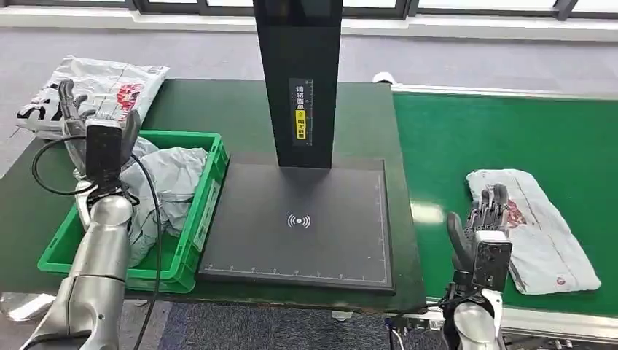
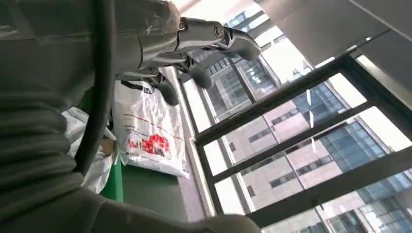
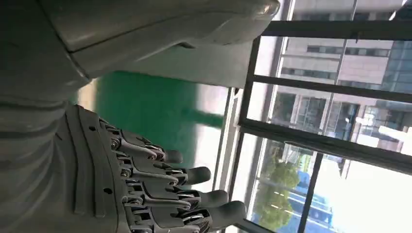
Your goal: Moved the parcel from conveyor to table for the left to box.
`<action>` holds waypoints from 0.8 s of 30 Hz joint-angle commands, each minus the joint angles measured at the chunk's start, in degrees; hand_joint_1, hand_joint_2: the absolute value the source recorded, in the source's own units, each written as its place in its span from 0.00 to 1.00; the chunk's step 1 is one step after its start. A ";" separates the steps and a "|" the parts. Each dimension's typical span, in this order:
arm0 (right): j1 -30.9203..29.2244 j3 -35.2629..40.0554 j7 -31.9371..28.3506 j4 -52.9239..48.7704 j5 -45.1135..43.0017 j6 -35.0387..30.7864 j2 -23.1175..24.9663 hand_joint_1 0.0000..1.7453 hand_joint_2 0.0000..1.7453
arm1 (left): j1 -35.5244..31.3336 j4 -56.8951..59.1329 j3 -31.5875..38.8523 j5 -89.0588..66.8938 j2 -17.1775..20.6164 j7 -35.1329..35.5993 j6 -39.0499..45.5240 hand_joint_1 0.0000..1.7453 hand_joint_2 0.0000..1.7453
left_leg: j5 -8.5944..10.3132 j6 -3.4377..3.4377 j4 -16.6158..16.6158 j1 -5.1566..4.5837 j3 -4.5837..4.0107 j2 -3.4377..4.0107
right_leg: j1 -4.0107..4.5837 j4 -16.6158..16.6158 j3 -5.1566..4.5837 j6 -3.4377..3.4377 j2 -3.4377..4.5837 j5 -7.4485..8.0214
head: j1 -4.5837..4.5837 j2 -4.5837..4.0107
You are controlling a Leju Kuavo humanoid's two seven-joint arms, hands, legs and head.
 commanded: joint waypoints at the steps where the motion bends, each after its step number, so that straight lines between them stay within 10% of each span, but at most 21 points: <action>1: -4.81 4.75 0.99 7.34 0.27 -0.29 -2.70 0.00 1.00 | -1.98 -1.54 -4.45 -1.72 -1.94 2.27 0.96 0.00 0.00 | 0.01 0.05 -0.07 0.06 0.07 -0.11 | 0.07 -0.15 0.15 0.01 -0.11 0.01 | 0.00 0.00; 5: -5.15 5.98 1.14 8.28 0.27 -0.23 -3.05 0.00 1.00 | -0.86 -2.45 -7.89 3.98 -3.85 2.88 -9.90 0.00 0.00 | 0.01 0.06 -0.15 0.05 0.16 -0.04 | 0.06 -0.21 0.21 0.02 -0.05 0.03 | 0.00 0.00; 6: -5.43 6.66 1.59 8.89 0.86 0.19 -3.29 0.00 1.00 | -0.48 -1.08 -11.33 7.87 -4.13 3.39 -18.66 0.00 1.00 | 0.03 0.06 -0.18 0.05 0.18 -0.09 | 0.06 -0.24 0.24 0.02 -0.13 0.02 | 0.00 0.00; 24: -6.29 7.14 1.89 9.92 1.02 1.10 -3.37 0.00 1.00 | 0.12 1.38 -14.47 14.15 -4.89 0.44 -23.03 0.00 1.00 | -0.03 0.07 -0.09 -0.02 0.06 0.00 | 0.03 -0.13 0.09 0.01 -0.03 0.00 | 0.02 0.00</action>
